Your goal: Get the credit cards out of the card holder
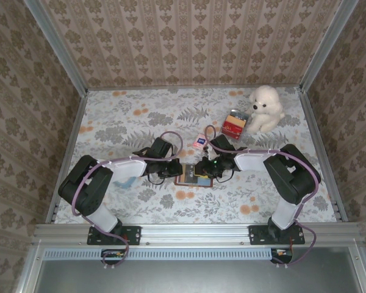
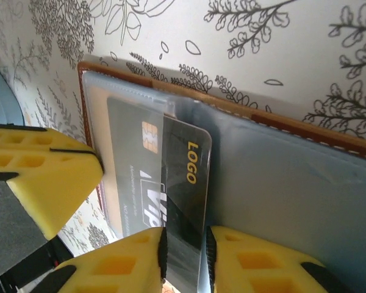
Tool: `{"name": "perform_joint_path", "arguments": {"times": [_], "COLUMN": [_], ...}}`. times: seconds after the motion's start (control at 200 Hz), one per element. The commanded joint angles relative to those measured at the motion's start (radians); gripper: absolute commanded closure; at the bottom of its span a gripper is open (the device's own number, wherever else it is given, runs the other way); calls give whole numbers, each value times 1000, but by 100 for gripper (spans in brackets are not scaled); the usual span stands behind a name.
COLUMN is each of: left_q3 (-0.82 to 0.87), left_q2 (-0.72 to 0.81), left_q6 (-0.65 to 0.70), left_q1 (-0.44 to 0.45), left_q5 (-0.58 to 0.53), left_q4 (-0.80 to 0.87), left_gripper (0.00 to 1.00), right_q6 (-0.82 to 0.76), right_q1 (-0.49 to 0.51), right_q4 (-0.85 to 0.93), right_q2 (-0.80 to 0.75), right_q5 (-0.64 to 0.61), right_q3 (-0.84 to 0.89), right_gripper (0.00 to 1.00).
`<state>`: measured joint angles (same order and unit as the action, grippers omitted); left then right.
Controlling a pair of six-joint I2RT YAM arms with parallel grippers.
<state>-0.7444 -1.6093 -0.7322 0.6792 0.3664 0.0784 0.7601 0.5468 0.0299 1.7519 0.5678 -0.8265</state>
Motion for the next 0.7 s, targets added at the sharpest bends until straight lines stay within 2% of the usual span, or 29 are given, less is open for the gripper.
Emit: {"name": "perform_joint_path", "arguments": {"times": [0.0,0.175,0.35,0.495,0.695], "left_q3": [43,45,46,46,51], "left_q2": [-25,-18,-15,-9,2], "left_q6": [5,6,9,10,4], "left_q1": [-5,-6,-6,-7,-8], "left_q5": [-37,-37,-37,-43,-47], "left_q4": [87,89,94,100,101], "left_gripper": [92,92,93,93,93], "right_q6": [5,23,28,20,-2], "right_q1": [1,5,6,-2,-37], "right_q4": [-10,-52,-60,-13,61], "right_q2": [24,66,63,25,-77], "right_q5": [7,34,20,-28,-77], "right_q3": [10,3,7,20,73], "right_gripper": [70,72,82,90,93]}}
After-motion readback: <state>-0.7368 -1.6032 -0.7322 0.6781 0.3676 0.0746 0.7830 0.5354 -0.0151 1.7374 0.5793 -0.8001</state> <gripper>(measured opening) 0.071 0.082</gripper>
